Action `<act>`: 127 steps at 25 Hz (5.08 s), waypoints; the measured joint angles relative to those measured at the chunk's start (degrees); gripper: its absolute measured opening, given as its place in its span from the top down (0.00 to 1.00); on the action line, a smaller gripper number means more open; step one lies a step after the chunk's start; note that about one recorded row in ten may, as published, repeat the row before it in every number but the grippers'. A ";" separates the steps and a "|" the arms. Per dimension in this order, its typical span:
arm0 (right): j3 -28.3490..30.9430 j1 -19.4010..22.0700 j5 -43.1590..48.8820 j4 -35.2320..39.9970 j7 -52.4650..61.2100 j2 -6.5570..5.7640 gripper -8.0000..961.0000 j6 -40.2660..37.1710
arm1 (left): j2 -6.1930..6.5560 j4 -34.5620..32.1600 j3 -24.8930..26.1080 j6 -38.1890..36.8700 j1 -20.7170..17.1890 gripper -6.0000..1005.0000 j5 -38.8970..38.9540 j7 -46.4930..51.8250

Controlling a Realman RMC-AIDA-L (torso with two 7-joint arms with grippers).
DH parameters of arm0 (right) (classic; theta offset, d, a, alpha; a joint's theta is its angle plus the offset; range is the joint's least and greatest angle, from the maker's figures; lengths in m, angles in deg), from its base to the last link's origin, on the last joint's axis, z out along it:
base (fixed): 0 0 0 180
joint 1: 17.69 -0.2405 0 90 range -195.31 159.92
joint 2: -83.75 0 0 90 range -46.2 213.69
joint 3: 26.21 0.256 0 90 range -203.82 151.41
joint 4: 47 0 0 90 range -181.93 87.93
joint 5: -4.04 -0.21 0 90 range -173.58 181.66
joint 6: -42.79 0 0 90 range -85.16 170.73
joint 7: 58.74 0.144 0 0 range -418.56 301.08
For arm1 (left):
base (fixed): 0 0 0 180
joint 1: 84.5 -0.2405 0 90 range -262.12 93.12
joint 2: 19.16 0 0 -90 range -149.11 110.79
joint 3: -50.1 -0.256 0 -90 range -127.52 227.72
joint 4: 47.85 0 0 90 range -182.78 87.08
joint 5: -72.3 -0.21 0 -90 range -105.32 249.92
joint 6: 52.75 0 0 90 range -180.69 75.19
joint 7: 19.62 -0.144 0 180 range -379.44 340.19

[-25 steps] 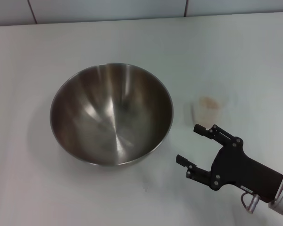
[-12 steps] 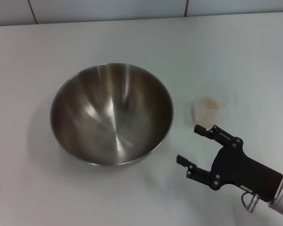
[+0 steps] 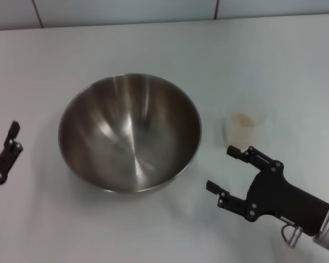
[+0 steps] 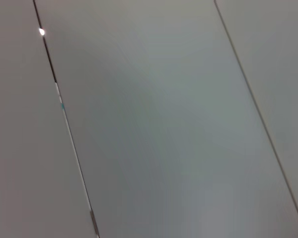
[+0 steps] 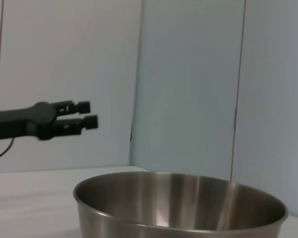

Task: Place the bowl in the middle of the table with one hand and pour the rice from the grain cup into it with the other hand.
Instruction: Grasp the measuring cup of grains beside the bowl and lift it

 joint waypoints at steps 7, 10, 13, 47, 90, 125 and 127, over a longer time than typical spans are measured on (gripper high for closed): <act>0.10 0.18 -0.14 -0.01 0.00 0.00 0.18 0.23 | -1.54 7.52 -2.68 0.34 -0.79 0.19 1.03 -1.14; 0.13 0.31 -0.16 -0.05 0.00 0.00 0.18 0.32 | -2.31 9.53 -3.12 0.47 -1.16 0.19 1.02 -1.52; 0.20 0.38 -0.17 -0.01 0.00 -0.01 0.18 0.39 | -2.04 10.50 -6.17 0.51 -1.25 0.19 1.01 -1.84; 30.97 9.46 -0.35 -6.20 -16.45 0.28 0.18 4.38 | 0.28 12.26 -15.43 0.21 -0.04 0.19 0.97 -2.61; 34.68 0.04 -0.14 -9.95 -17.84 0.26 0.18 17.41 | 0.08 12.26 -15.43 -0.47 0.36 0.19 1.07 -2.65; 36.37 -4.05 -0.35 -10.06 -18.18 0.28 0.29 21.80 | -0.62 12.88 -15.43 -1.94 0.49 0.19 1.18 -2.65; 36.38 -4.36 -0.35 -10.11 -18.26 0.32 0.37 21.79 | -0.62 12.88 -15.43 -1.97 0.49 0.19 1.21 -2.65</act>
